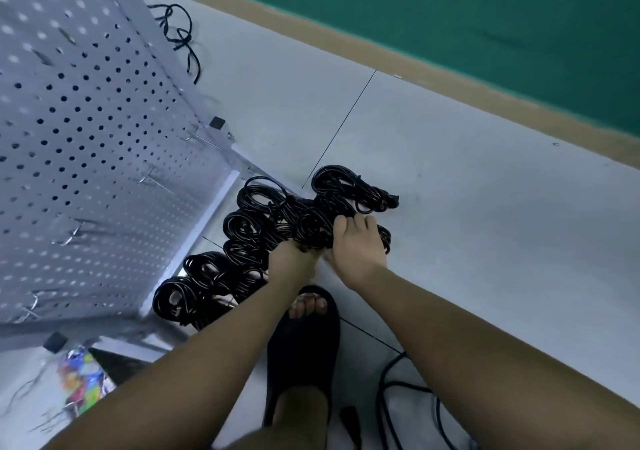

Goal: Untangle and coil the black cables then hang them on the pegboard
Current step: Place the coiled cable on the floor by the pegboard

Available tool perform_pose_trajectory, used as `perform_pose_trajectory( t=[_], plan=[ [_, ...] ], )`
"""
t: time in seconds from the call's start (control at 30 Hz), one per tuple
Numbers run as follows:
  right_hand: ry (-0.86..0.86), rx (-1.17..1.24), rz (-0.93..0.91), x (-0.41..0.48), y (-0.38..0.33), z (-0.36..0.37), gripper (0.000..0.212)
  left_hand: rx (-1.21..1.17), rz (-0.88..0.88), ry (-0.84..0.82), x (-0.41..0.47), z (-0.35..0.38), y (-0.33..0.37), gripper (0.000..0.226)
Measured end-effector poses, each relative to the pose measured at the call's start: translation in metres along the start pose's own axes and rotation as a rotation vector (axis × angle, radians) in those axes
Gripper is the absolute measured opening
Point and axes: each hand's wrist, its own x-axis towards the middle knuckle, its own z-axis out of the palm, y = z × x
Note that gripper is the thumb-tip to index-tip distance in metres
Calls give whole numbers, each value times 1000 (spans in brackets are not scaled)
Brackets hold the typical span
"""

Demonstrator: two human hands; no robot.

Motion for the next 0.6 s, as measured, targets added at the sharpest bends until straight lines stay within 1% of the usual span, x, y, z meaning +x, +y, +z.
perform_pose_trajectory(
  t=[0.07, 0.13, 0.17, 0.23, 0.33, 0.4, 0.5, 0.53, 0.6],
  plan=[
    [35, 23, 10, -1, -1, 5, 47, -11, -18, -20, 2, 4, -2, 30],
    [24, 20, 3, -2, -1, 9, 37, -56, -52, -56, 3, 6, -5, 21],
    [21, 11, 0, -3, -1, 11, 35, -75, -62, -78, 3, 6, -6, 19],
    [34, -1, 7, -6, -3, 17, 36, -120, -75, -130, -1, 6, -9, 19],
    [93, -12, 3, -6, -4, 28, 25, -299, -112, -223, -13, 10, -8, 23],
    [110, 0, 3, -6, -4, 32, 22, -368, -109, -221, -22, 10, -8, 19],
    [103, 12, 38, -7, -6, 33, 34, -389, -97, -168, -31, 8, -14, 20],
    [84, 12, 39, -7, -6, 31, 40, -366, -83, -157, -34, 7, -15, 19],
    [44, 12, 29, -11, -7, 27, 54, -247, -24, -156, -39, 2, -15, 15]
  ],
)
